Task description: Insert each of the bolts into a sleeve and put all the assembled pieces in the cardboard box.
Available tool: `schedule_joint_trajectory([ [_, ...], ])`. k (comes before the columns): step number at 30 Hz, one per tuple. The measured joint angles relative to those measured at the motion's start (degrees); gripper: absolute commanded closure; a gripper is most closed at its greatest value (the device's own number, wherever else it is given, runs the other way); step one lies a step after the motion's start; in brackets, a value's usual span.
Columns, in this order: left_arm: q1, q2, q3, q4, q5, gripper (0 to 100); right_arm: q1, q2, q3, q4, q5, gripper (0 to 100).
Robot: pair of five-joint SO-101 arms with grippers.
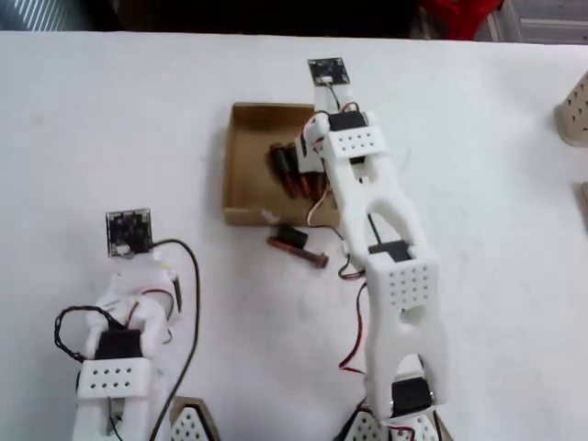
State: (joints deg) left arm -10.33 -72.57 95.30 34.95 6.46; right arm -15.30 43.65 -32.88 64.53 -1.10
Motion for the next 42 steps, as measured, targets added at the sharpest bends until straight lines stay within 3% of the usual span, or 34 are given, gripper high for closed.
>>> schedule_joint_trajectory([
  [4,0.0,0.0,0.0,0.0,0.0,98,-0.09,1.93,-3.25,1.76,0.0,78.4],
  [8,0.0,0.0,0.0,0.0,0.0,98,-0.26,1.93,-6.95,7.38,0.0,76.9],
  [18,0.0,0.0,0.0,0.0,0.0,98,1.76,1.14,-21.45,28.31,0.88,91.4],
  [22,0.0,0.0,0.0,0.0,0.0,98,1.41,-1.67,-25.49,33.67,11.96,98.6],
  [24,0.0,0.0,0.0,0.0,0.0,98,1.76,-3.34,-25.58,33.93,16.35,97.6],
  [30,0.0,0.0,0.0,0.0,0.0,98,3.52,-14.07,-15.56,34.02,21.01,97.4],
  [42,0.0,0.0,0.0,0.0,0.0,98,-1.23,-42.29,19.96,34.02,20.13,97.1],
])
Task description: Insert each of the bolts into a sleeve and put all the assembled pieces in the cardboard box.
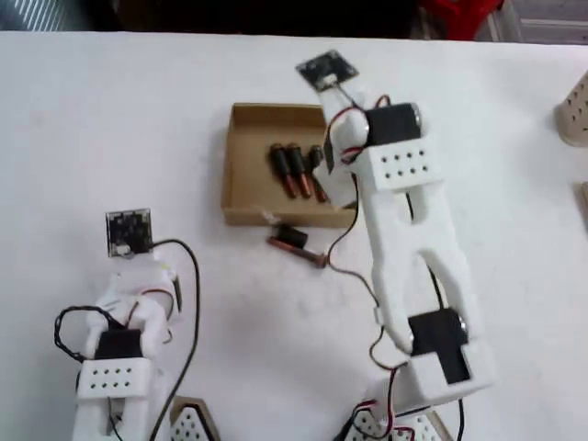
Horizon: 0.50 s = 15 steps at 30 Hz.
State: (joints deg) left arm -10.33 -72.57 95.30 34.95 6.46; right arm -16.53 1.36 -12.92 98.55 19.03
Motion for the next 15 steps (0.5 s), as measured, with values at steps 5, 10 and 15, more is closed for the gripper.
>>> schedule_joint_trajectory([
  [5,0.0,0.0,0.0,0.0,0.0,98,-5.1,-9.85,17.14,-4.66,-0.44,97.1],
  [10,0.0,0.0,0.0,0.0,0.0,98,-10.9,-19.69,32.26,-12.4,-0.44,97.0],
  [15,0.0,0.0,0.0,0.0,0.0,98,-15.91,-22.07,41.32,-18.64,-0.35,97.0],
])
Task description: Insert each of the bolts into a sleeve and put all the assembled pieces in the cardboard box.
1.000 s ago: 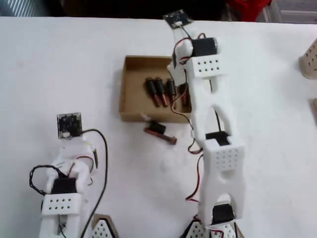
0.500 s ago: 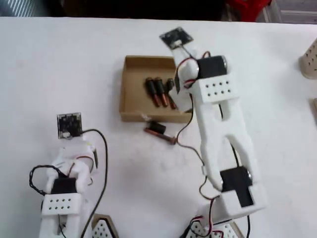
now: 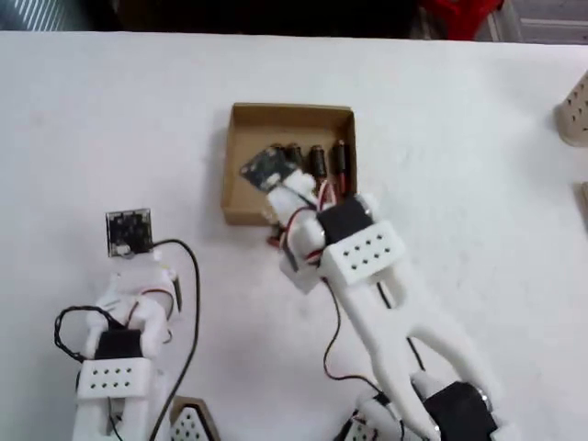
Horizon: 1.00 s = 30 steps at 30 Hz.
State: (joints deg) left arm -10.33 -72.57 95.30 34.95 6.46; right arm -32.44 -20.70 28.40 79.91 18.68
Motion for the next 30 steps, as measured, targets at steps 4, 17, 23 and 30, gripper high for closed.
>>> schedule_joint_trajectory([
  [4,0.0,0.0,0.0,0.0,0.0,98,-3.08,0.0,4.4,-4.84,5.8,93.0],
  [17,0.0,0.0,0.0,0.0,0.0,98,-2.64,9.32,8.09,-20.4,18.11,88.2],
  [23,0.0,0.0,0.0,0.0,0.0,98,0.0,16.97,1.14,-20.84,19.16,86.8],
  [30,0.0,0.0,0.0,0.0,0.0,98,2.46,25.23,-6.24,-21.01,21.63,87.1],
])
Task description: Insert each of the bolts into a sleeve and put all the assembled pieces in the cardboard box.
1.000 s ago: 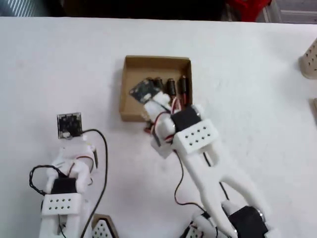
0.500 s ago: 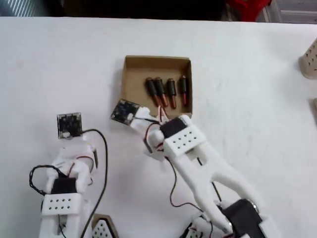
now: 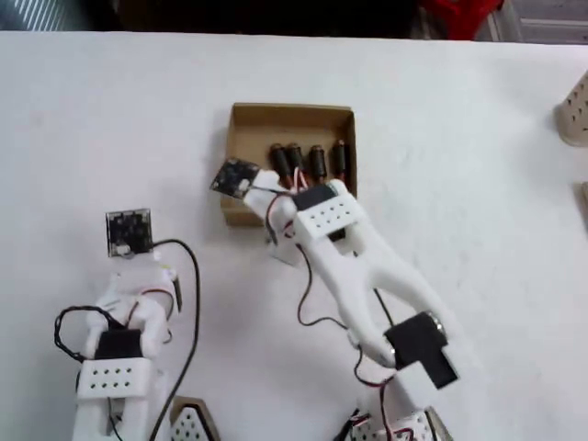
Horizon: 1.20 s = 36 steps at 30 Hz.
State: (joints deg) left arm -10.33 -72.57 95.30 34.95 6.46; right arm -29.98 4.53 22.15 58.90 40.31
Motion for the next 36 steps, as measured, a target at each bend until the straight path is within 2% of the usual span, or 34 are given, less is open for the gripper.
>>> schedule_joint_trajectory([
  [17,0.0,0.0,0.0,0.0,0.0,98,1.58,14.42,-12.4,0.18,6.07,87.2],
  [29,0.0,0.0,0.0,0.0,-2.37,98,3.43,17.05,-13.36,0.09,13.89,87.2],
  [36,0.0,0.0,0.0,0.0,-2.37,98,5.01,18.64,-13.36,0.0,14.86,87.2],
])
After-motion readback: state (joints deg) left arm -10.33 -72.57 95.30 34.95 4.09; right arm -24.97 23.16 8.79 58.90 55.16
